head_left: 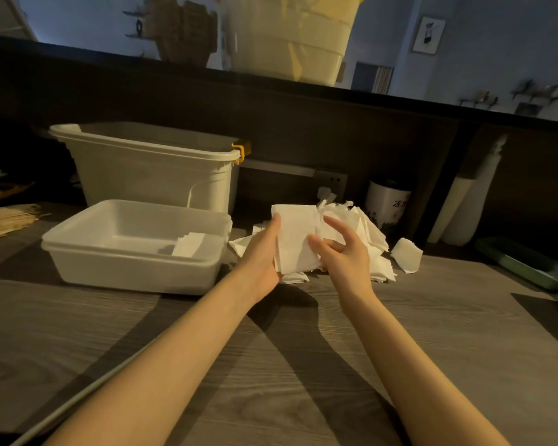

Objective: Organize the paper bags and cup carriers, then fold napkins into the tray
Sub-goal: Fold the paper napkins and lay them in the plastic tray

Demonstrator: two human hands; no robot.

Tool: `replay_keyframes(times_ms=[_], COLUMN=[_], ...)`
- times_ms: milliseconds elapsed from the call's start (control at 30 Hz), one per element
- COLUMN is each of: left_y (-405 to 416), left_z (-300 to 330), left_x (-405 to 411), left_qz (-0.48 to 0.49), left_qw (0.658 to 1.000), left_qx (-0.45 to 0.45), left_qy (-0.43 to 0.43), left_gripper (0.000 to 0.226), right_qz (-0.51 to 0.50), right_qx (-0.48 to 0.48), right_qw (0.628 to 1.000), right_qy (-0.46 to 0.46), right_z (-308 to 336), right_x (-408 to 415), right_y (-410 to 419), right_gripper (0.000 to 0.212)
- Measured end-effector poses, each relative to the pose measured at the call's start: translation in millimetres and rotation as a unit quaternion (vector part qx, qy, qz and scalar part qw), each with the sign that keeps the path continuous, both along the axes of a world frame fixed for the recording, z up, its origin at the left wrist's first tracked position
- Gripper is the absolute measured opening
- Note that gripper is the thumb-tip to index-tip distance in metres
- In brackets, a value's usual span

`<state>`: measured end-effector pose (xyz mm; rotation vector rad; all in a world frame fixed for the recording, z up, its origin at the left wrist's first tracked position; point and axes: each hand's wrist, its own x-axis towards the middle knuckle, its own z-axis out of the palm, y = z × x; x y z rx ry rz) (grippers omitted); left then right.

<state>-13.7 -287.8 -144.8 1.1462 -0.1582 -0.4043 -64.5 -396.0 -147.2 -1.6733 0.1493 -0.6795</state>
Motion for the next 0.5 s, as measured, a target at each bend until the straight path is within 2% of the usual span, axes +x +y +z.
replay_keyframes(times_ms=[100,300,400,500], left_y=[0,-1,0,3], left_z=[0,-3,-4,-3], left_x=[-4,-3,1,5], left_qz=[0.024,0.05,0.079,0.098], left_qw=[1.0,0.997,0.992,0.99], left_qx=[-0.002,0.044,0.081,0.076], left_qy=[-0.011,-0.039,-0.059,-0.065], left_gripper=[0.03,0.031,0.033,0.03], right_qz=[0.001,0.004,0.001,-0.043], right_qx=[0.012,0.05,0.025,-0.035], right_qw=[1.0,0.999,1.0,0.998], right_qy=[0.0,0.016,0.017,0.003], right_z=[-1,-5,-4,-2], right_x=[0,1,2,5], right_y=[4,8,7,-5], right_gripper=[0.044,0.04,0.033,0.023])
